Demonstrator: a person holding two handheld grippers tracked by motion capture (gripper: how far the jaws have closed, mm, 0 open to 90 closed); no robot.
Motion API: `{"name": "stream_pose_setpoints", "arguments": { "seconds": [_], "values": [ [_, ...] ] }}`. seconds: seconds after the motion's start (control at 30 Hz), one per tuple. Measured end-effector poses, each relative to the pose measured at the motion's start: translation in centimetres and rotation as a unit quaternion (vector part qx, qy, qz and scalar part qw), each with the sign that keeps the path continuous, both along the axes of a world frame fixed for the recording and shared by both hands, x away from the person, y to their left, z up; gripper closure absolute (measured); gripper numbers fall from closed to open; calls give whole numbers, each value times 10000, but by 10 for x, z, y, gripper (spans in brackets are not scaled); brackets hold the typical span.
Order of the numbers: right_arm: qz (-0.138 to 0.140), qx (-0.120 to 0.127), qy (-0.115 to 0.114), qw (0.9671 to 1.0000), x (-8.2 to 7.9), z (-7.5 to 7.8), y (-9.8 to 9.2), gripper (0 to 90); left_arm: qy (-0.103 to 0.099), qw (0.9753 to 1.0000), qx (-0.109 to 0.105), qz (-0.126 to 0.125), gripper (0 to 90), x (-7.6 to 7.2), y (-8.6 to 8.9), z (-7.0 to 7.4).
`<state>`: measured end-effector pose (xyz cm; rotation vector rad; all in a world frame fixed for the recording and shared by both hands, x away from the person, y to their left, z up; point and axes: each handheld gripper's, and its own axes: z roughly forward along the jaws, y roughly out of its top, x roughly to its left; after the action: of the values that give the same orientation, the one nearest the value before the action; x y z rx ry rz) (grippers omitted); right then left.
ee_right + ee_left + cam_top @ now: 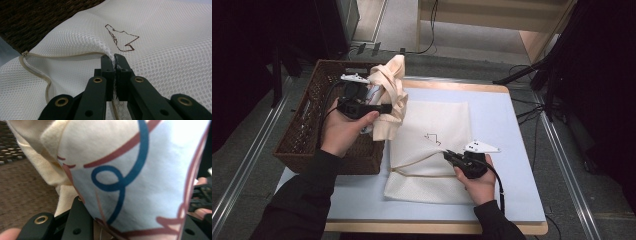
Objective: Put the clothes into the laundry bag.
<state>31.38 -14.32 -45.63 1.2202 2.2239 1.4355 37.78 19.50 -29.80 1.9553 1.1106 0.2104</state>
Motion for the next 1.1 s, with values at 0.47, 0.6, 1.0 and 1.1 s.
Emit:
{"name": "stream_pose_setpoints", "arguments": {
  "seconds": [0.47, 0.6, 1.0, 1.1],
  "values": [
    [-9, 4, -42, 10000, 0, 0, 0, 874, 119, 9990, -76, -420, 641, -35, -34, -24],
    [-14, 1, -61, 10000, 0, 0, 0, 880, 192, 9986, -71, -484, 640, -47, -40, -39],
    [-48, -48, -47, 10000, 0, -1, 0, 883, 386, 9955, -21, -868, 630, -94, -58, -77],
    [-63, -53, -42, 10000, 0, -1, 1, 883, 473, 9950, 42, -881, 625, -107, -61, -91]
  ]
}}
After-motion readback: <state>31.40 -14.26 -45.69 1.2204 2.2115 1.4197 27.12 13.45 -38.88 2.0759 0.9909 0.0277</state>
